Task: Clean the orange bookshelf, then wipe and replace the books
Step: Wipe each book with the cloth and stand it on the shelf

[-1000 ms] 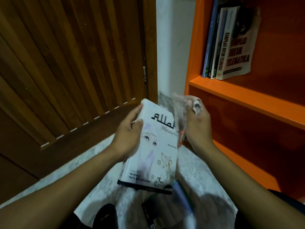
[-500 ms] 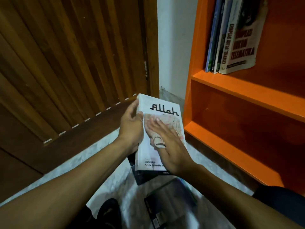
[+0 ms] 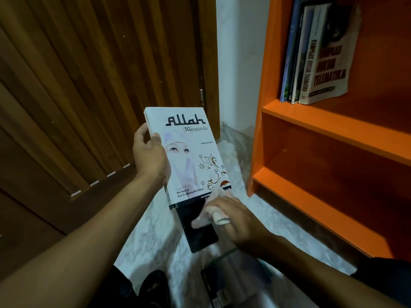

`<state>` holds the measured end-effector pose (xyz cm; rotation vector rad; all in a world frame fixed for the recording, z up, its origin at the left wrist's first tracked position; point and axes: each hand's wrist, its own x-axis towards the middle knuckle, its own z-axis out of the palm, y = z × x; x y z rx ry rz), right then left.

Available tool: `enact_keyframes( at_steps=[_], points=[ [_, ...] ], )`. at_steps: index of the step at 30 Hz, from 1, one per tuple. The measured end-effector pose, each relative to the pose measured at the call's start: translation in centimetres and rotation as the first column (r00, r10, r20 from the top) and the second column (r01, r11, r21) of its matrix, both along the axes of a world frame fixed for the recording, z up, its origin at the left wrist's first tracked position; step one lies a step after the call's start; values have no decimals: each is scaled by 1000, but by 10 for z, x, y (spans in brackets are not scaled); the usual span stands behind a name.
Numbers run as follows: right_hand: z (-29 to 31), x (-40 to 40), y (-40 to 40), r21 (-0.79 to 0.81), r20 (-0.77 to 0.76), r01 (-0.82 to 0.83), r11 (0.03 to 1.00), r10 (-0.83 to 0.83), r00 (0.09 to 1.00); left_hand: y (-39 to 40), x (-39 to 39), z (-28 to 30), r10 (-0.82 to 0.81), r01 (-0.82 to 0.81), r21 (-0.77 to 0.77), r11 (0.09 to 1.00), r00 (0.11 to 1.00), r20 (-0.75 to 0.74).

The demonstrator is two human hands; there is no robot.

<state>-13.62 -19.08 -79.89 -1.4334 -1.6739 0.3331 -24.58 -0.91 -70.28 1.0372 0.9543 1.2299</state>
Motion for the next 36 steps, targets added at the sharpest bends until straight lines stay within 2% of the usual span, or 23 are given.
enact_keyframes(
  at_steps=[2, 4, 5, 8, 10, 12, 14, 17, 19, 20, 22, 24, 28, 31, 36],
  points=[
    [-1, 12, 3, -63, -160, 159, 985, -168, 973, -3, -3, 6, -17, 17, 44, 999, 1000, -1],
    [6, 24, 7, -126, -325, 321, 939, -345, 881, -10, -4, 12, -82, 82, 92, 992, 997, -1],
    [8, 32, 11, -179, -421, 322, 930, -368, 829, -15, -5, 15, -122, 123, 126, 984, 992, -22],
    [21, 54, 18, -265, -619, 157, 952, -292, 729, -35, -3, 28, -183, 226, 255, 940, 966, -182],
    [33, 62, 14, -262, -682, 64, 963, -232, 694, -49, 2, 37, -221, 285, 320, 904, 950, -220],
    [41, 69, 11, -273, -731, 51, 961, -242, 638, -58, 7, 45, -257, 344, 370, 863, 929, -265],
    [47, 78, 7, -253, -741, 97, 963, -257, 620, -61, 11, 54, -328, 436, 359, 825, 888, -323],
    [67, 100, 3, -217, -749, 143, 966, -259, 610, -53, 17, 72, -474, 625, 262, 735, 751, -461],
    [92, 114, -4, -182, -749, 175, 968, -252, 613, -51, 21, 85, -483, 709, 222, 670, 643, -595],
    [105, 122, -7, -167, -740, 195, 967, -253, 623, -50, 25, 89, -474, 725, 221, 652, 618, -628],
    [127, 139, -9, -147, -678, 267, 953, -293, 674, -51, 38, 97, -448, 710, 246, 660, 634, -630],
    [146, 154, -9, -128, -584, 408, 904, -401, 706, -56, 59, 102, -421, 674, 277, 684, 676, -605],
    [180, 170, -13, -10, -664, 643, 766, -486, 569, -61, 124, 99, -388, 625, 312, 716, 727, -567],
    [193, 188, -24, 66, -635, 731, 680, -536, 556, -62, 182, 92, -369, 583, 311, 751, 760, -535],
    [200, 220, -44, 81, -602, 811, 580, -620, 503, -77, 271, 84, -255, 497, 345, 796, 793, -554]
  ],
)
